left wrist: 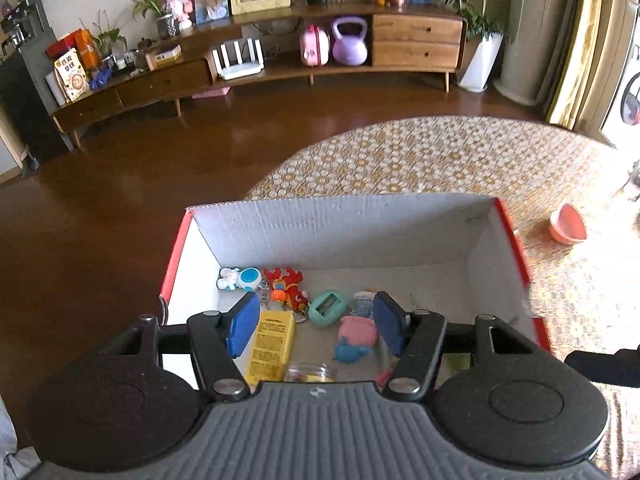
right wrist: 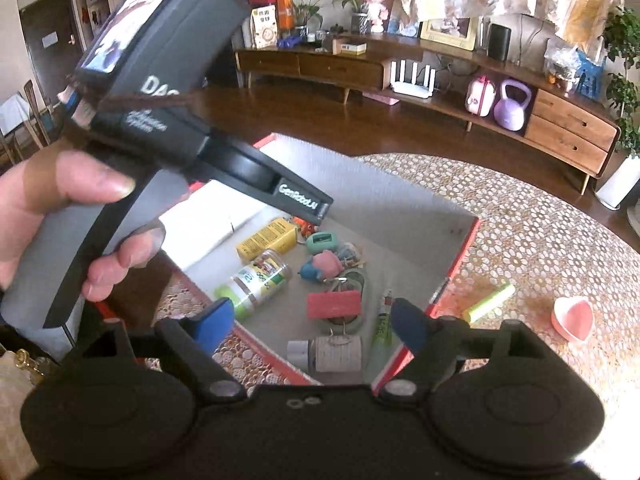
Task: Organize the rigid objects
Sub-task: 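Withdraw both tools from the box toward the green cylinder and pink bowl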
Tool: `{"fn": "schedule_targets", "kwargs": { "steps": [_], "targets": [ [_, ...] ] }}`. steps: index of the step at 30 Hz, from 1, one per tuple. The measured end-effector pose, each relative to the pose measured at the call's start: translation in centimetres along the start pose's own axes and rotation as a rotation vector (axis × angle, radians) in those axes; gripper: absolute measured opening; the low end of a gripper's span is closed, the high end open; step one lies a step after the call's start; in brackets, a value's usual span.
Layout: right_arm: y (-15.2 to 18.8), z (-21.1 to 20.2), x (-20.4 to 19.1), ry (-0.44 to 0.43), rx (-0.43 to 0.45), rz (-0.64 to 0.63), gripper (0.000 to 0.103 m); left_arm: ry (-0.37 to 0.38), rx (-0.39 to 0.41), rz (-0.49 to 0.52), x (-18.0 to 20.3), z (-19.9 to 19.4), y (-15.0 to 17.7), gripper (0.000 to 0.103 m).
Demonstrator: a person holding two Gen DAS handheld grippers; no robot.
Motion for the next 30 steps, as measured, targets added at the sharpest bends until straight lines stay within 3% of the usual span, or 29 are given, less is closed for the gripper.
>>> {"fn": "schedule_targets", "kwargs": {
  "steps": [6, 8, 15, 17, 30],
  "targets": [
    [1.3, -3.1, -0.3, -0.004, 0.025, 0.004, 0.093, 0.020, 0.052, -0.004, 1.0, -3.5, 0.6, 0.062],
    [1.8, -4.3, -0.2, -0.004, 0.036, 0.009, 0.095, 0.035, 0.072, -0.004, 1.5, -4.7, 0.9, 0.069],
    [3.4, -7.9, 0.5, 0.004, 0.075, 0.027, 0.097, 0.086, 0.132, 0.014, 4.3, -8.3, 2.7, 0.072],
    [4.1, -9.1, 1.3, 0.016, 0.088, 0.035, 0.100, 0.097, 0.143, 0.016, 5.0, -8.9, 2.9, 0.077],
    [8.9, -15.0, 9.4, 0.138, 0.149, 0.152, 0.103, 0.146, 0.223, -0.005, 10.7, -11.8, 4.4, 0.082]
  ]
}}
Point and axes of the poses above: each gripper's, at about its wrist camera, not at the fingertips, and z roughly the way its jaws point, x to its right, y to its underside, the point moved 7 cm from there along z, roughly the way its jaws point, and after that the axes turned 11 degrees about -y, right-handed, at the moved point
